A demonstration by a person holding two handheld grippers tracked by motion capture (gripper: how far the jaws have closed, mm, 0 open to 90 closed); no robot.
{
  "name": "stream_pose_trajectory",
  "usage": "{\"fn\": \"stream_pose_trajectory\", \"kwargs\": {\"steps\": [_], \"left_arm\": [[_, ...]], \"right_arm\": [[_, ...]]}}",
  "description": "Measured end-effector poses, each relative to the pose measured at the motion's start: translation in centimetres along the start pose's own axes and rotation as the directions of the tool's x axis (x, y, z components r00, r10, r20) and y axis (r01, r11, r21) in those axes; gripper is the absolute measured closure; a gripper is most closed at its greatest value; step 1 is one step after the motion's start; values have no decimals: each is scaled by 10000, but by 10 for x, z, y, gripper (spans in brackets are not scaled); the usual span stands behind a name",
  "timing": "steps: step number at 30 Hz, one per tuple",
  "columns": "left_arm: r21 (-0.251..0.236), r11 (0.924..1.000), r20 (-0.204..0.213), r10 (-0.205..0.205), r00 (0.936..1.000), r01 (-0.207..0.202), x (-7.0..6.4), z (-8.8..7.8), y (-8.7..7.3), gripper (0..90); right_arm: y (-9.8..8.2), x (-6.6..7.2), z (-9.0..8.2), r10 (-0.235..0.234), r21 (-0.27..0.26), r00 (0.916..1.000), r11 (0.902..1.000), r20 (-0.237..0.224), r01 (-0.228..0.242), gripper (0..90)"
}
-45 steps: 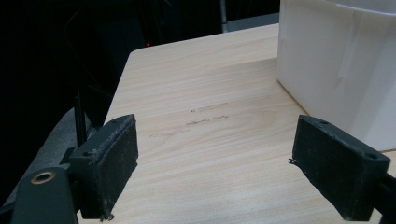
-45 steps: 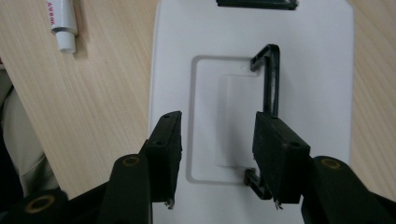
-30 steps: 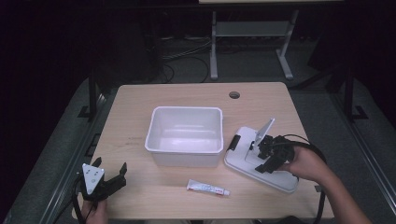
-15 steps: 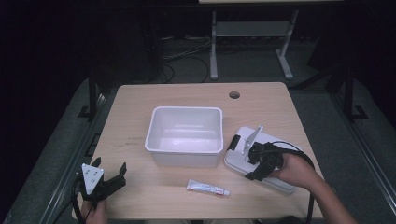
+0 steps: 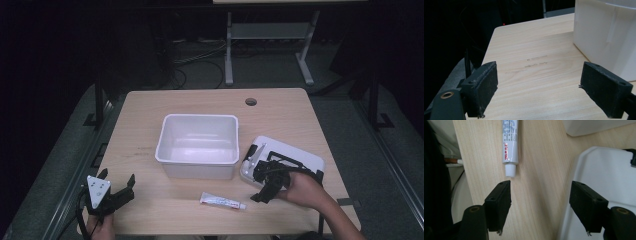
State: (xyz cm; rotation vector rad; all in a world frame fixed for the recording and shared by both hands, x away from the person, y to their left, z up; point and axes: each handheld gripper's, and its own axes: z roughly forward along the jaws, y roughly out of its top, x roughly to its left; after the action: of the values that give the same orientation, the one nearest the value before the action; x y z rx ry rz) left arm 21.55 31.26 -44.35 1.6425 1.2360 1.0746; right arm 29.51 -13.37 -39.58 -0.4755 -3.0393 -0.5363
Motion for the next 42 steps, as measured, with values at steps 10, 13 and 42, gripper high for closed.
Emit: {"fn": "stream_pose_trajectory", "kwargs": {"steps": [10,13,42], "left_arm": [[-1,10000,0,12,10000,-12,0,0,0,135],[-41,10000,-25,-42,10000,42,1,0,0,136],[-36,10000,-5,3,10000,-3,0,0,0,135]], "right_arm": [[14,10,15,-342,197,9994,9992,-59,343,308],[16,12,18,-415,284,9991,9987,-31,416,309],[39,29,39,-1042,439,9941,9935,-299,1054,313]]}}
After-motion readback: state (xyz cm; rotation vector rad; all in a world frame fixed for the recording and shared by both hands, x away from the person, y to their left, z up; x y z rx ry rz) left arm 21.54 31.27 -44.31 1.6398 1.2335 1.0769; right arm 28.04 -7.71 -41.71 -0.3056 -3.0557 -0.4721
